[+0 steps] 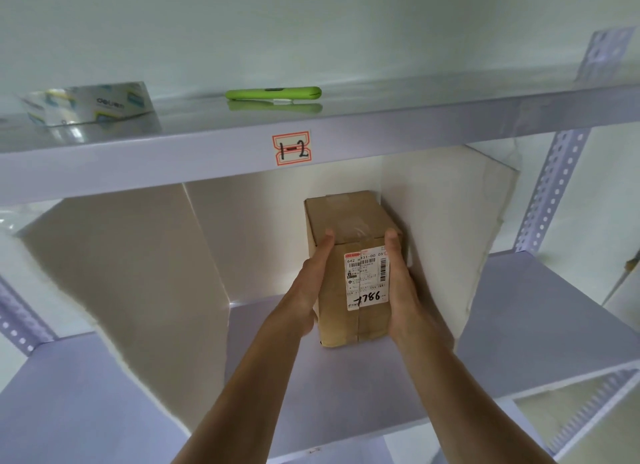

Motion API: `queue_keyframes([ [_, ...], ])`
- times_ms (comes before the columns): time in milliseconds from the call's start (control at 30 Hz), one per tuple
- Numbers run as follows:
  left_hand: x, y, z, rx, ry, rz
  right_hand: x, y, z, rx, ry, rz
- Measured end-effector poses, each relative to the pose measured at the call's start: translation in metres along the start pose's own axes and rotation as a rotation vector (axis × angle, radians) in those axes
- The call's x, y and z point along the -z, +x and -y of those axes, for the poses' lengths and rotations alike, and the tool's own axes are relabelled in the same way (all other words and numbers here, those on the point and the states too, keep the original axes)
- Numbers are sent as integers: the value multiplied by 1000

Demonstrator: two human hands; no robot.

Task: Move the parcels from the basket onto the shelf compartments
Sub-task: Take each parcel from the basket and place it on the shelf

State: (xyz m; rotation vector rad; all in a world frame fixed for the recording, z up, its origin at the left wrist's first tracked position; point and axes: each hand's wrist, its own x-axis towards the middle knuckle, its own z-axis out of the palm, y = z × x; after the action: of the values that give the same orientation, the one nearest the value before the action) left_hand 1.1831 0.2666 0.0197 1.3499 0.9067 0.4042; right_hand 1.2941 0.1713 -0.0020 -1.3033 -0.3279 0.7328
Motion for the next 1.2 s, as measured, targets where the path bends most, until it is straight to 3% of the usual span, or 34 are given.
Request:
queue_keyframes([
  [600, -1, 15, 9, 74, 22, 13, -14, 38, -23, -128, 95, -81],
  [867, -1, 5, 5, 37, -31, 20, -15, 30, -26, -67, 124, -75],
  [1200, 1, 12, 12, 15, -57, 55, -23, -1, -64, 107, 166, -220],
])
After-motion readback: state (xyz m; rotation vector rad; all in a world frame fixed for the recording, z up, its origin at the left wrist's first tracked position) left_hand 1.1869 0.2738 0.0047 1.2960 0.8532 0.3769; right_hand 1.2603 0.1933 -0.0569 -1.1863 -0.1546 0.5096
